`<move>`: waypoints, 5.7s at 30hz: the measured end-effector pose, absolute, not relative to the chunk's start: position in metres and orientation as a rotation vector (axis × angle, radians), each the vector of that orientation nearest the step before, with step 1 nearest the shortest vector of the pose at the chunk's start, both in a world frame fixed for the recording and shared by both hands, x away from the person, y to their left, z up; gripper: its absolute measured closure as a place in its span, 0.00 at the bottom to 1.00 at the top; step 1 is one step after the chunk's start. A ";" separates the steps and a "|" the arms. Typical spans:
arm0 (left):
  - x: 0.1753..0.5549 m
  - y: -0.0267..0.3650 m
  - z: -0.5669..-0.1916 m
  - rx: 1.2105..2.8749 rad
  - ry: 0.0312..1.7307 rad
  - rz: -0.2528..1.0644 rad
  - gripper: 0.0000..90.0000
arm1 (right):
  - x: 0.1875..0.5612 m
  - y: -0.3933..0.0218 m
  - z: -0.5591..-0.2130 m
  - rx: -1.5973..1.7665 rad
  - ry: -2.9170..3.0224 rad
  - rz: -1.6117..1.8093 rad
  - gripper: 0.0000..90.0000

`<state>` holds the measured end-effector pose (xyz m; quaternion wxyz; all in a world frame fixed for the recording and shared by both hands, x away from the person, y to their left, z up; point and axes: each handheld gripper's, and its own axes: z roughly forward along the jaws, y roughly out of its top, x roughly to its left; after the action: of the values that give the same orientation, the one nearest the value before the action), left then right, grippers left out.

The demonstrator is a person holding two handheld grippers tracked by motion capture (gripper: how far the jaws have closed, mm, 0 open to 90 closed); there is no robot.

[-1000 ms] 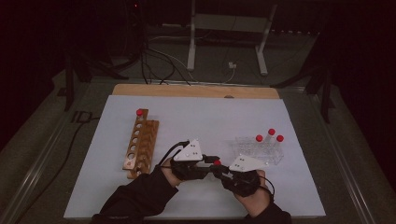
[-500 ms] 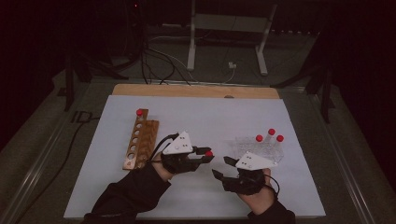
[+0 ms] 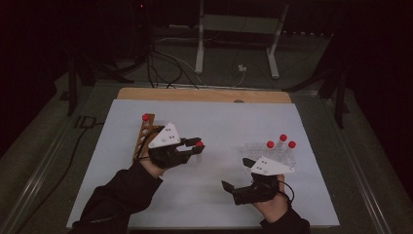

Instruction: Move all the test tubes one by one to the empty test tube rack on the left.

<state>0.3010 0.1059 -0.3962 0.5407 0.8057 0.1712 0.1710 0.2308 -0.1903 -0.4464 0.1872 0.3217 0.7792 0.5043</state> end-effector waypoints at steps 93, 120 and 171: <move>0.355 0.228 -0.431 1.859 0.930 0.630 0.19 | 0.233 -0.209 -0.436 0.886 2.156 1.489 0.00; 0.275 0.184 -0.428 1.856 0.598 0.421 0.01 | 0.271 -0.271 -0.458 1.245 1.951 1.148 0.25; 0.274 0.181 -0.432 1.870 0.574 0.400 0.01 | 0.299 -0.273 -0.451 1.288 1.932 1.002 0.83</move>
<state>0.2741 0.1809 -0.4322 0.5417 0.7873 0.2417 0.1683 0.2985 -0.2728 -0.4513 0.3016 0.4856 0.7284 0.3777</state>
